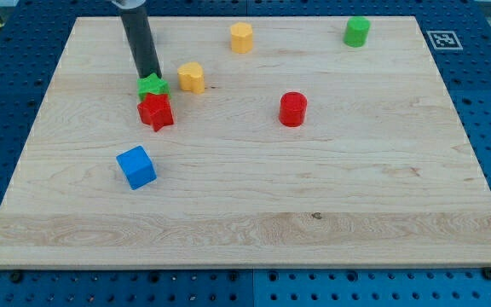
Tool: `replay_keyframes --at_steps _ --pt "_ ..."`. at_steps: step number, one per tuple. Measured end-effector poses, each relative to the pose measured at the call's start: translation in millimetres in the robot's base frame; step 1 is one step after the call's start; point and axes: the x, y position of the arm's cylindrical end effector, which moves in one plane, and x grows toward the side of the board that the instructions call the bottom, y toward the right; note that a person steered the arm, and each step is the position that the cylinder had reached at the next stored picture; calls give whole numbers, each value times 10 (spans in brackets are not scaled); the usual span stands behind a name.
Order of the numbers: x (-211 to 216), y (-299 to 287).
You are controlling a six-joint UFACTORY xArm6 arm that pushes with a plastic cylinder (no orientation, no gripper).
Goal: Place the yellow heart near right to the green star
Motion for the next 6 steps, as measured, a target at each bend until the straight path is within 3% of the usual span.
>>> replay_keyframes --at_steps 6 --pt "-6 451"
